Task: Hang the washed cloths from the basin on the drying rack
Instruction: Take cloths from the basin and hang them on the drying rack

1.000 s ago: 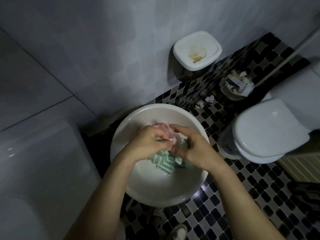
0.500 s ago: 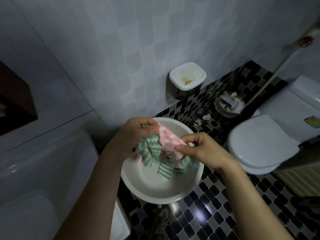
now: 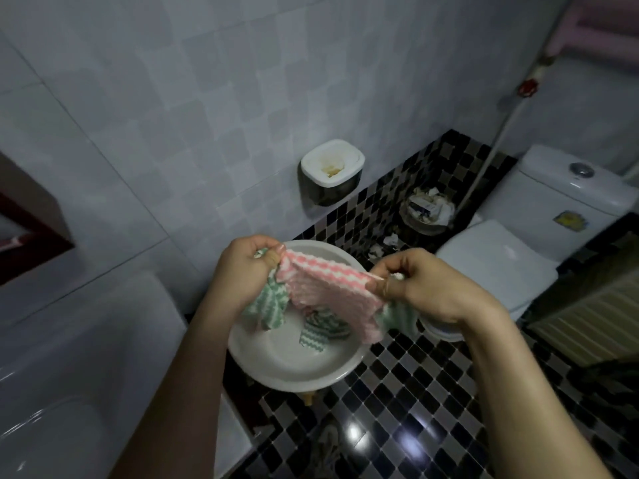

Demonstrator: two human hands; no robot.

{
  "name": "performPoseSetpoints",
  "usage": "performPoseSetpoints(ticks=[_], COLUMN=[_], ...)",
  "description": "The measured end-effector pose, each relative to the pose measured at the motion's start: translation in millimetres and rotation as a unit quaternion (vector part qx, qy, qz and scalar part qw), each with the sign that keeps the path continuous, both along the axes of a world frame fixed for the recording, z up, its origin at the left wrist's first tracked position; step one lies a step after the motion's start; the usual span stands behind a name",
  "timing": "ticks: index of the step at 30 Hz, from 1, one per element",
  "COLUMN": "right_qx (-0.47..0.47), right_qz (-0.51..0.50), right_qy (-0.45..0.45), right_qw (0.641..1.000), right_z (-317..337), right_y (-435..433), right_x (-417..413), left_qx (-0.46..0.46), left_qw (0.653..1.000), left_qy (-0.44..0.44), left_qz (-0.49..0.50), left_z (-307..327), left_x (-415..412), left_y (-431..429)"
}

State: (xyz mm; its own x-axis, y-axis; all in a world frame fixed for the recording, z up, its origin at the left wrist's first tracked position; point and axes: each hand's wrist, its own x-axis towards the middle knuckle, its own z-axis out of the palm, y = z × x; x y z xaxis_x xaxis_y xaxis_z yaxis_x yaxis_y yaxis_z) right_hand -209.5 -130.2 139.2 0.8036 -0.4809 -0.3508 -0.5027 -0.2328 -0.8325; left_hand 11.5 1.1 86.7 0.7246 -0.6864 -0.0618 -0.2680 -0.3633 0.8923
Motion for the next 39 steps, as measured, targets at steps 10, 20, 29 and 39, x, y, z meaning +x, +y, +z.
performPoseSetpoints(ticks=[10,20,29,39], right_qx=[0.119,0.001,-0.041,-0.046], right_qz=[-0.146,-0.147,-0.182,-0.268], right_qy=[-0.115,-0.114,-0.081,-0.13], right_qw=[0.975,0.983,0.979,0.954], right_z=[17,54,59,55], right_y=[19,40,63,92], right_x=[-84,-168,-238,-232], left_qx=[-0.187,-0.021,-0.068,0.007], left_qw=[0.96,0.926,0.894,0.83], left_qy=[0.207,0.06,-0.016,-0.022], left_qz=[-0.028,-0.372,-0.442,-0.557], left_z=[37,84,105,105], left_x=[-67,-225,-253,-252], left_y=[7,-17,-20,-30])
